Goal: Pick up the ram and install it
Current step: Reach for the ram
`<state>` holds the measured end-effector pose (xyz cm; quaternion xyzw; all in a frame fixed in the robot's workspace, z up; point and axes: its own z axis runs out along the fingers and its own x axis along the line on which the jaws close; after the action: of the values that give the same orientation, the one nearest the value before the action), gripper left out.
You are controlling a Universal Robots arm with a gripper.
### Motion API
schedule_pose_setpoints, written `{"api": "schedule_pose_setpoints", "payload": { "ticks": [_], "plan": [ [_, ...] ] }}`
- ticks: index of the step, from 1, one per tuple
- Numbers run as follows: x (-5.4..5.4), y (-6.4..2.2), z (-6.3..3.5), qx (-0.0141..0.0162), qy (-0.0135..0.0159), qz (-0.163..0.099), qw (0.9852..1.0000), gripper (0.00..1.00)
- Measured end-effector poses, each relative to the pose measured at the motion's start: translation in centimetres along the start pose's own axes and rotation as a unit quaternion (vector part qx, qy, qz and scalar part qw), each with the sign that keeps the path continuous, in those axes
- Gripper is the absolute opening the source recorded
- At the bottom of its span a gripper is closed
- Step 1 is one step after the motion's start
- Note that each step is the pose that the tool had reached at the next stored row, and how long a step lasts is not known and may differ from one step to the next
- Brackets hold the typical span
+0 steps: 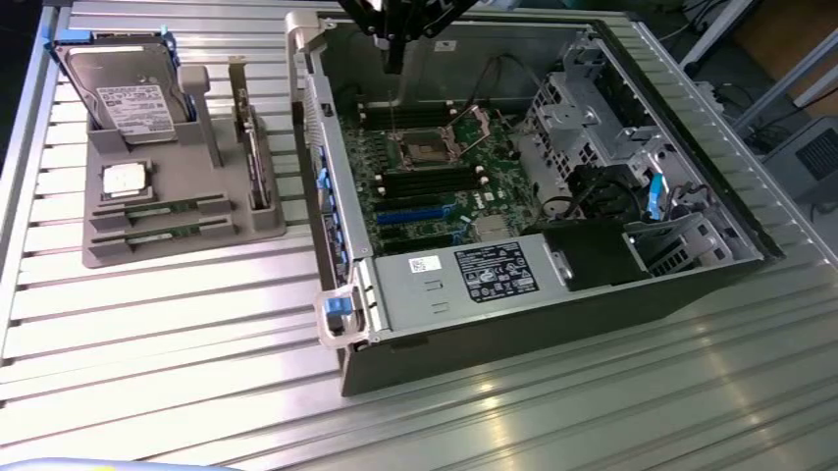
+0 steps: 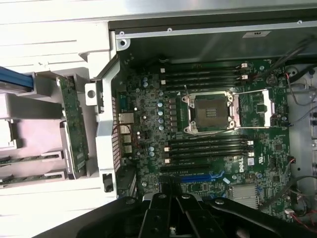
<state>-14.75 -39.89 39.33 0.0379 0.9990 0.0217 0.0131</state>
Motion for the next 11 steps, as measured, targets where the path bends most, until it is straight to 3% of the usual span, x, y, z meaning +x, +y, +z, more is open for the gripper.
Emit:
{"api": "schedule_pose_setpoints", "payload": {
  "ticks": [11],
  "plan": [
    [1.4, -0.11, -0.04, 0.0, 0.0, 0.0, 1.0, 0.1]
  ]
}}
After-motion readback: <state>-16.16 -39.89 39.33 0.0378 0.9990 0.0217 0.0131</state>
